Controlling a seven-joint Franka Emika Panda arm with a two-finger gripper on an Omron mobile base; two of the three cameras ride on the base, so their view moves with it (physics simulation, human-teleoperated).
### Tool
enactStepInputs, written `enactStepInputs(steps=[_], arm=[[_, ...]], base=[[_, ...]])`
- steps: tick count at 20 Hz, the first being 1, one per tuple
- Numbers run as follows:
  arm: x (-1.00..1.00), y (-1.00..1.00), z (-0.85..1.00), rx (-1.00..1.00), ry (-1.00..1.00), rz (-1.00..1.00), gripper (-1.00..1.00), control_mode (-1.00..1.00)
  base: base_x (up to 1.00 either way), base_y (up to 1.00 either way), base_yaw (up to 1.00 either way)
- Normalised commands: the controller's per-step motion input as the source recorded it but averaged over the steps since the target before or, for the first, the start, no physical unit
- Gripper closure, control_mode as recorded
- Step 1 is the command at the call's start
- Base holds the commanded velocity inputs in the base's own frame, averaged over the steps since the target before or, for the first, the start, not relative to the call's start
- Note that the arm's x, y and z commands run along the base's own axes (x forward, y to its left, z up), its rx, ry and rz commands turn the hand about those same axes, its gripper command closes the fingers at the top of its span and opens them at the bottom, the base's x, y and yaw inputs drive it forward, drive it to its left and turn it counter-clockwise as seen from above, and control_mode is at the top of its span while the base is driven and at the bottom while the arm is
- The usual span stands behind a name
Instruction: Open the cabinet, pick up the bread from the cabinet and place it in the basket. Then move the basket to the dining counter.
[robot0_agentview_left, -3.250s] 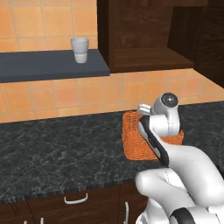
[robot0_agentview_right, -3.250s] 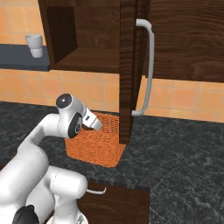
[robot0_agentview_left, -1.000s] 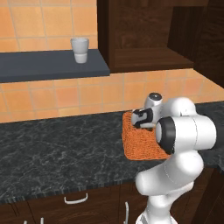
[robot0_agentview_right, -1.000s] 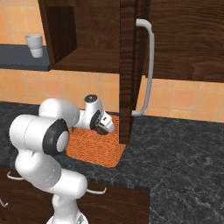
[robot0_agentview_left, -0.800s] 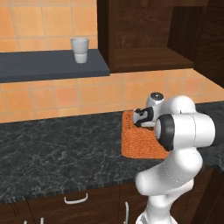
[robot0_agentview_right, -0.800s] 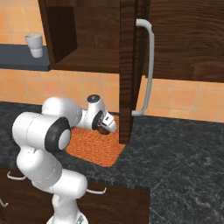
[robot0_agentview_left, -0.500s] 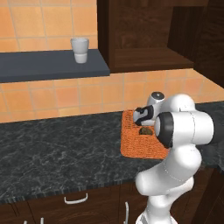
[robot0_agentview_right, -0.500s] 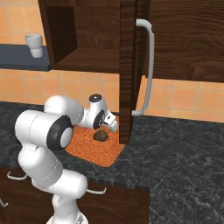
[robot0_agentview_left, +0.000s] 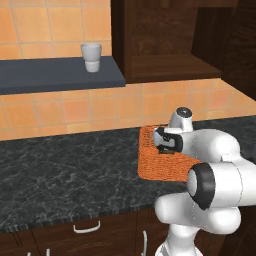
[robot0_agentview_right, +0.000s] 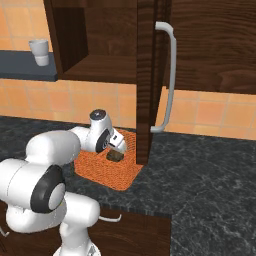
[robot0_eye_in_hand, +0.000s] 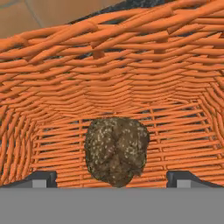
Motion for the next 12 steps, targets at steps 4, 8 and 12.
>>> enactStepInputs(steps=[4,8,12], arm=[[-0.79,0.29,0.83,-0.11,0.00,0.24,-1.00,-1.00],[-0.73,0.49,0.65,-0.14,0.00,0.39,-1.00,-1.00],[-0.55,0.76,0.45,-0.11,0.01,0.42,-1.00,-1.00]], base=[[0.00,0.00,0.00],[0.00,0.00,0.00],[0.00,0.00,0.00]])
